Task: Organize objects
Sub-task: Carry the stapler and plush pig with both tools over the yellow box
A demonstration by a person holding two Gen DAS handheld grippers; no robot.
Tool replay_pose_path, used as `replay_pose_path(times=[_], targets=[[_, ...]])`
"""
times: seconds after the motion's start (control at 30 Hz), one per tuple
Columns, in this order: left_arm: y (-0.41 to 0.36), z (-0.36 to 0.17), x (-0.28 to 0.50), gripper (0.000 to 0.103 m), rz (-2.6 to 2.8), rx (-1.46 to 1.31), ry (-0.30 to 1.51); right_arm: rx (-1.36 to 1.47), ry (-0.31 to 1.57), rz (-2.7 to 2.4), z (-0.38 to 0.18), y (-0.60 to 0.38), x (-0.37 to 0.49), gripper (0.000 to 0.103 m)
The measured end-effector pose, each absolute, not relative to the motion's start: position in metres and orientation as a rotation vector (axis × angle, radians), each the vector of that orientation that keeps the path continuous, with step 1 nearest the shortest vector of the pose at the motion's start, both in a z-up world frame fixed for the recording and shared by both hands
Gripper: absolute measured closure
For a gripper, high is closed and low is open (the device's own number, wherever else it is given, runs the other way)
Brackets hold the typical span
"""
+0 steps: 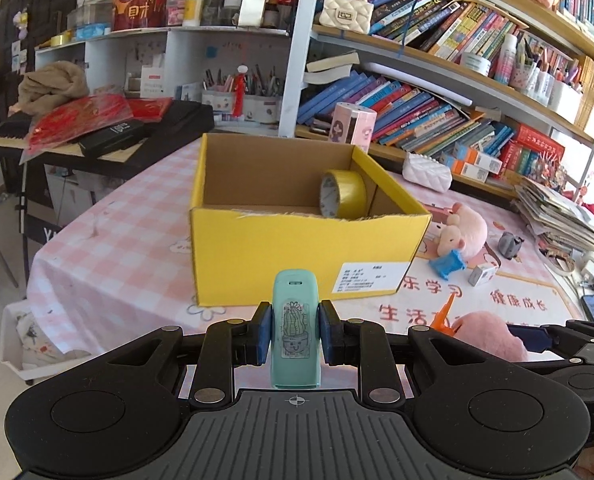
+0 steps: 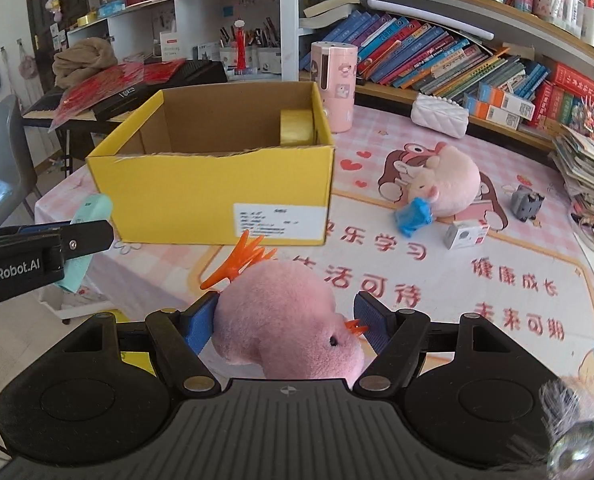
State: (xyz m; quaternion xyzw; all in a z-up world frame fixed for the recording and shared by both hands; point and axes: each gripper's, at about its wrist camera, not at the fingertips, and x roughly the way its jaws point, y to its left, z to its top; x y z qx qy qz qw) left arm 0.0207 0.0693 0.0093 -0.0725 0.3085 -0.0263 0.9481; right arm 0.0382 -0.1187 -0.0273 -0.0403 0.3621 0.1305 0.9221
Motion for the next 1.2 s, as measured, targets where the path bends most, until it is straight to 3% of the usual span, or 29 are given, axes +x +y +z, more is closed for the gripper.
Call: replay_pose_path(times=[0.73, 1.2], targets=[[0.110, 0.015, 0.003, 0.080, -0.050, -0.184, 0.596, -0.106, 0.736, 0.275, -0.022, -0.074, 0.015, 0.032], [0.110, 0.046, 0.049, 0.080, -0.007, -0.154, 0.472, -0.148, 0.581, 0.311, 0.008, -0.071, 0.064, 0.032]])
